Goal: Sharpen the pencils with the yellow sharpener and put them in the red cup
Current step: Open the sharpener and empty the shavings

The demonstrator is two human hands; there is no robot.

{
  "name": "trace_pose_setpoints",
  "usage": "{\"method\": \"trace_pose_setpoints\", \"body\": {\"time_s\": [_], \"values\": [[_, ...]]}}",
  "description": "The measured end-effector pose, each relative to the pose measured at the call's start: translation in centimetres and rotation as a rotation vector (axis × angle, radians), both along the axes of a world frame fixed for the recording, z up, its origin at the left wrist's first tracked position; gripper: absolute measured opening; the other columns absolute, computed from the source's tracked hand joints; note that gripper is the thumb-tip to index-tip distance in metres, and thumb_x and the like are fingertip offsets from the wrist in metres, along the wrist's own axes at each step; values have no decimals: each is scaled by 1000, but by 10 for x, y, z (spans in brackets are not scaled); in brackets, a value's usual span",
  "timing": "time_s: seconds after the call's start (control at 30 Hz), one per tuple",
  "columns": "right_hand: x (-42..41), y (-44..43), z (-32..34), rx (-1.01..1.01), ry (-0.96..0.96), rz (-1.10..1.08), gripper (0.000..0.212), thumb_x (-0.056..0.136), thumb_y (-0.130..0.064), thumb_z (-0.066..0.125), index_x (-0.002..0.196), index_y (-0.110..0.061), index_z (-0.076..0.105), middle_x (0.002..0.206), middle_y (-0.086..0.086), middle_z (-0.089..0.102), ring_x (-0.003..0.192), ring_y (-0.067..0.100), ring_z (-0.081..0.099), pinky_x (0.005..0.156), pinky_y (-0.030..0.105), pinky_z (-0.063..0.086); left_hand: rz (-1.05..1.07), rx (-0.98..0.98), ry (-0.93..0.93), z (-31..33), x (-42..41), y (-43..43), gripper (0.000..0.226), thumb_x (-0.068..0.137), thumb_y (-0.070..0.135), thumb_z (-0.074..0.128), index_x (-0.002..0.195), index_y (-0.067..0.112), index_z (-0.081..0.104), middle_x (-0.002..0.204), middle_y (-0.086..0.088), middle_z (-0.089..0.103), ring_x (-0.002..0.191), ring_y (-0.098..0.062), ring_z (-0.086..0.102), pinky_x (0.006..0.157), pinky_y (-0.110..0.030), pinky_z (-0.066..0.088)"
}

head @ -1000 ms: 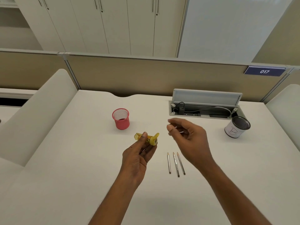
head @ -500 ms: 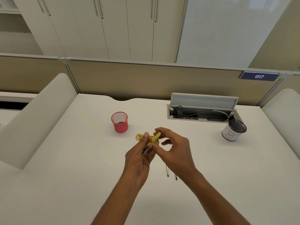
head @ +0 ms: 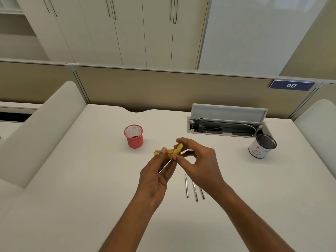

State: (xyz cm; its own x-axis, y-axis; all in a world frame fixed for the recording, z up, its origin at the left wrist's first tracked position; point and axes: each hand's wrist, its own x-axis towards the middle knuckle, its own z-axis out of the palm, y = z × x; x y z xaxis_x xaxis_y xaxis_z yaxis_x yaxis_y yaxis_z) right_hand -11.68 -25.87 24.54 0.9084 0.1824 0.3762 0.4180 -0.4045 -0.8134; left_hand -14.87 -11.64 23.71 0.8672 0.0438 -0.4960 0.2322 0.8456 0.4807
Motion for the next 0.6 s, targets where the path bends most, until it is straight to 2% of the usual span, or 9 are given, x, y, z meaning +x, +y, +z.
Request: {"method": "trace_pose_setpoints", "body": {"time_s": [0.1, 0.2, 0.37, 0.47, 0.6], "values": [[2, -3, 6, 31, 4, 8, 42, 88, -23, 79, 128, -18, 68, 111, -8, 75, 104, 7, 70, 86, 22, 60, 14, 13, -1, -1, 2, -1, 32, 90, 13, 74, 118, -1, 69, 119, -22, 74, 103, -29, 77, 80, -33, 64], [5, -5, 10, 106, 48, -33, 31, 90, -24, 77, 120, -17, 73, 108, -7, 76, 100, 5, 71, 83, 17, 58, 14, 22, -4, 0, 3, -1, 37, 88, 14, 74, 120, -2, 69, 115, -21, 75, 102, -30, 77, 80, -34, 65], [7, -8, 10, 321, 247, -50, 17, 89, -19, 77, 106, -16, 79, 97, -7, 79, 94, 10, 74, 85, 23, 60, 18, 40, -2, 1, 4, -3, 39, 81, 16, 77, 114, -2, 71, 112, -23, 76, 99, -30, 77, 76, -32, 65], [4, -8, 6, 454, 343, -46, 18, 88, -19, 77, 106, -15, 79, 98, -2, 80, 97, 17, 75, 87, 30, 61, 21, 42, 4, 1, 4, -2, 42, 78, 17, 78, 114, -3, 71, 111, -23, 76, 100, -31, 77, 78, -33, 65], [-2, -5, -2, 578, 432, -59, 20, 88, -17, 75, 107, -13, 78, 100, 2, 80, 98, 20, 75, 85, 31, 61, 21, 21, 16, -2, 3, -2, 36, 86, 14, 75, 118, -3, 70, 113, -23, 76, 97, -29, 78, 69, -30, 65]]}}
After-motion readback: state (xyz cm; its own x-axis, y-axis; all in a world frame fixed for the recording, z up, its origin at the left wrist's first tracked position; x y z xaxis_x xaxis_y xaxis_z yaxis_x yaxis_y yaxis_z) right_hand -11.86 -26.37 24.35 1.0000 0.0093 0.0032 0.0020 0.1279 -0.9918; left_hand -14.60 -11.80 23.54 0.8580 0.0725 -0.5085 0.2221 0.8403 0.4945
